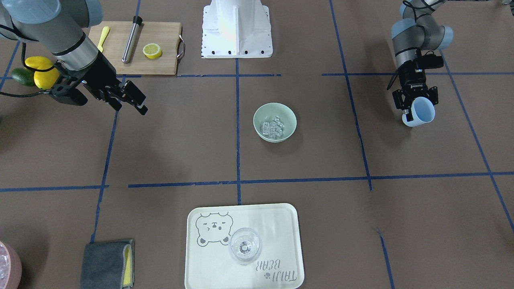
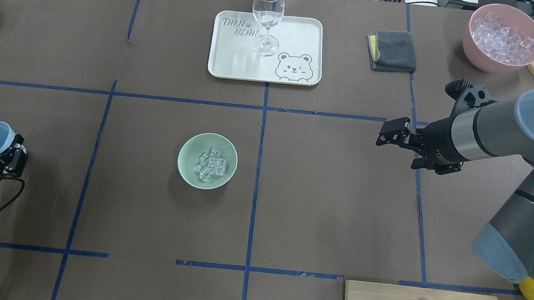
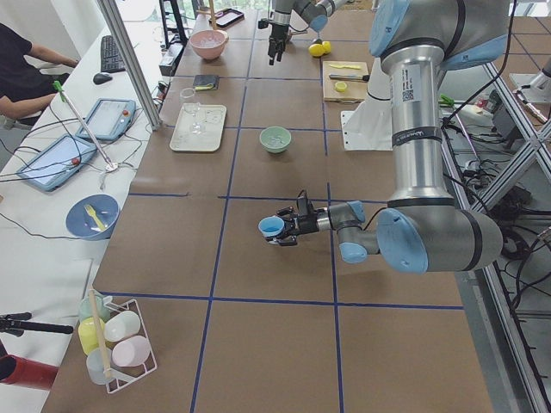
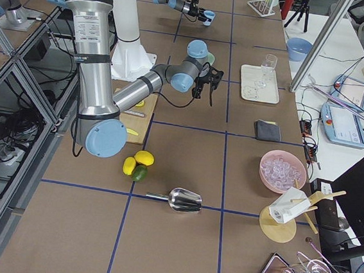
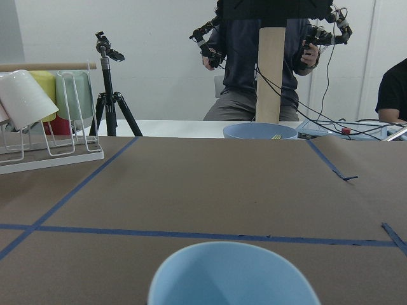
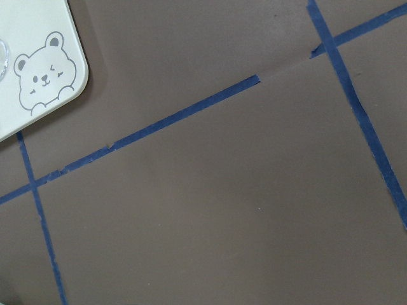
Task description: Pour ice into bowl
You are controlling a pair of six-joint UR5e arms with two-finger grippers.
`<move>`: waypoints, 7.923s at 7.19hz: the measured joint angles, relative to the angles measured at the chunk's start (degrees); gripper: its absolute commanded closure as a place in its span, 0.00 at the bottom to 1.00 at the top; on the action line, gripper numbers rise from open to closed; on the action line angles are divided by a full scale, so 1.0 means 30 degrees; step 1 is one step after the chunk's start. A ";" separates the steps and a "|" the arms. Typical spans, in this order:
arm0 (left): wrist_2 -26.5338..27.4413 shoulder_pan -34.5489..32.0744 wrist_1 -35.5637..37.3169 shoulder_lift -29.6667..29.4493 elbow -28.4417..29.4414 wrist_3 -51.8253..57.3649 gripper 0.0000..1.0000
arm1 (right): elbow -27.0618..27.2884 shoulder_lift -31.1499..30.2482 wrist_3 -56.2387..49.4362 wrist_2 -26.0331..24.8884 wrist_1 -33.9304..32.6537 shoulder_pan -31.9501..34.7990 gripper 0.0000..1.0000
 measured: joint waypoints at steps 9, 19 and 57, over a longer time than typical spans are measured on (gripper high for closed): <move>-0.2486 0.0246 -0.0165 0.0206 -0.0050 0.0536 0.00 | -0.0092 0.0069 0.0020 -0.0040 0.0000 -0.0052 0.00; -1.2278 0.0278 -0.2476 0.5163 -0.5312 0.6836 0.00 | -0.0010 -0.0157 0.0029 0.0036 0.0001 -0.0011 0.00; -3.0965 -1.8549 0.1110 0.1061 -0.3628 2.0092 0.00 | -0.8008 1.0910 0.0764 -0.6935 -0.0994 -0.6512 1.00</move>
